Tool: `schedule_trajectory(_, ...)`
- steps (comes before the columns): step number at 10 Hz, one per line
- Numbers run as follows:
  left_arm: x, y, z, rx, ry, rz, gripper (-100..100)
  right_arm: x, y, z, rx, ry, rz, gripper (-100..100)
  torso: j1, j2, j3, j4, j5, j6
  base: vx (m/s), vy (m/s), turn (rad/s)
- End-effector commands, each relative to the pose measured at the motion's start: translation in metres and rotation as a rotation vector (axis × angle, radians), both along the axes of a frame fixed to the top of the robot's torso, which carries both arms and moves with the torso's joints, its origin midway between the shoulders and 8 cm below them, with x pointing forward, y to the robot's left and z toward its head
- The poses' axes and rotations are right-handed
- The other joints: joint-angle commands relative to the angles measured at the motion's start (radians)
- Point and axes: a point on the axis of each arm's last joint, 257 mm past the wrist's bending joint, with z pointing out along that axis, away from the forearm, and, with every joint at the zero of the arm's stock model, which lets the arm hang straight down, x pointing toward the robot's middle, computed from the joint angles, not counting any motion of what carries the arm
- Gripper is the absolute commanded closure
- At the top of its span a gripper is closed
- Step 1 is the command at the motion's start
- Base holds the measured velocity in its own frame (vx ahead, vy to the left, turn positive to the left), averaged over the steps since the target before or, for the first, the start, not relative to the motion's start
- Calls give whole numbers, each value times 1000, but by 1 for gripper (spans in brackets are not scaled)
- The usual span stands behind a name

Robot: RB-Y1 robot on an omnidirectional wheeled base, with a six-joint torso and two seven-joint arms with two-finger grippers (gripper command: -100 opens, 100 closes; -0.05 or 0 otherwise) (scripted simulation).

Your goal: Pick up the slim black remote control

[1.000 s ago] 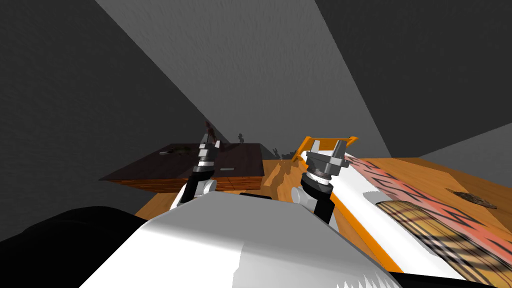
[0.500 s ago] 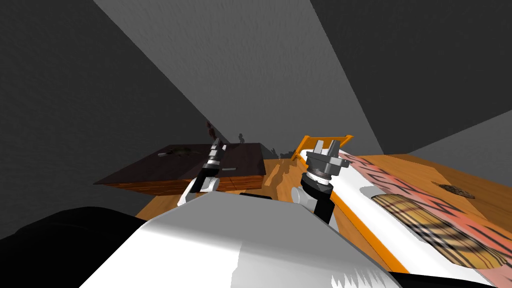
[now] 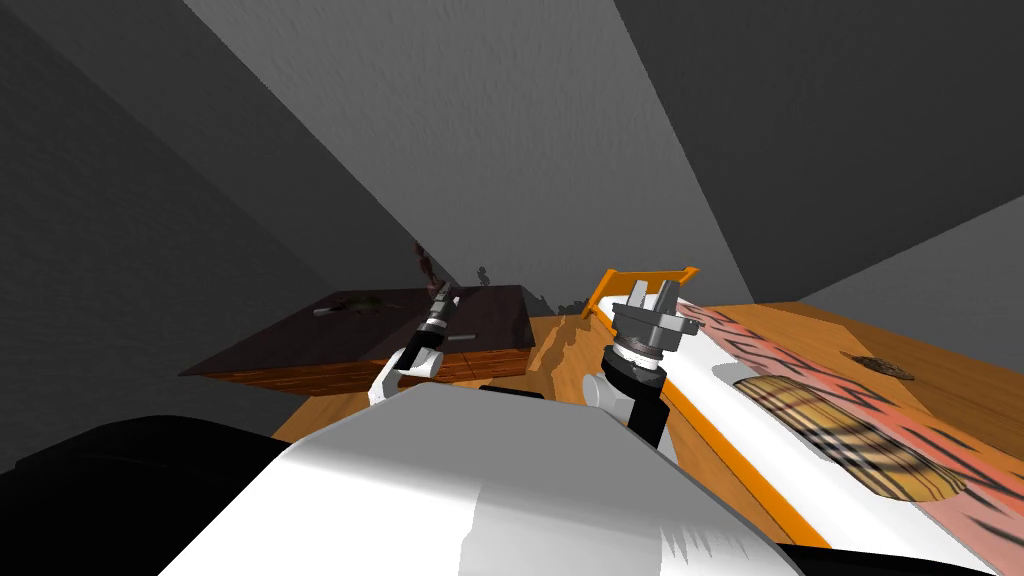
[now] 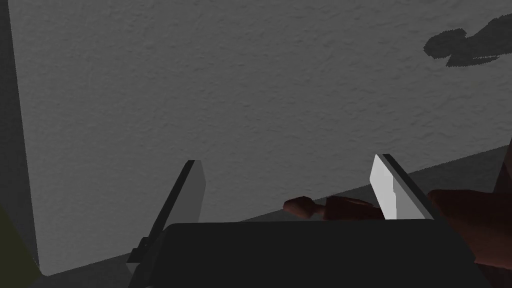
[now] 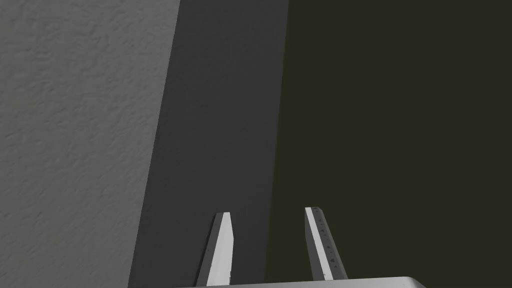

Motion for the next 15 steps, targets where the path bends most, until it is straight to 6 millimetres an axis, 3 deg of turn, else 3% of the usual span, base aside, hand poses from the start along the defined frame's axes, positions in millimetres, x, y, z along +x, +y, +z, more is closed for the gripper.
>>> schedule_trajectory(1,5,2,-17,-2,48,1,-100,0,0,0,0,0,0,0,0,0,0,0,0,0,-26,68,-42)
schedule_trajectory(4,27,6,-56,1,161,-7,-100,0,0,0,0,0,0,0,-1,-1,0,0,0,0,-32,72,-56)
schedule_trajectory(6,27,8,-66,0,191,0,-100,0,0,0,0,0,0,0,0,0,0,0,0,0,-18,48,-22)
schedule_trajectory(11,53,21,-123,8,372,10,-100,0,0,0,0,0,0,0,-1,0,0,0,0,-1,-35,66,-64)
schedule_trajectory(15,56,36,-166,7,489,37,-100,0,0,0,0,0,0,0,-2,-2,-1,0,0,0,-20,50,-44)
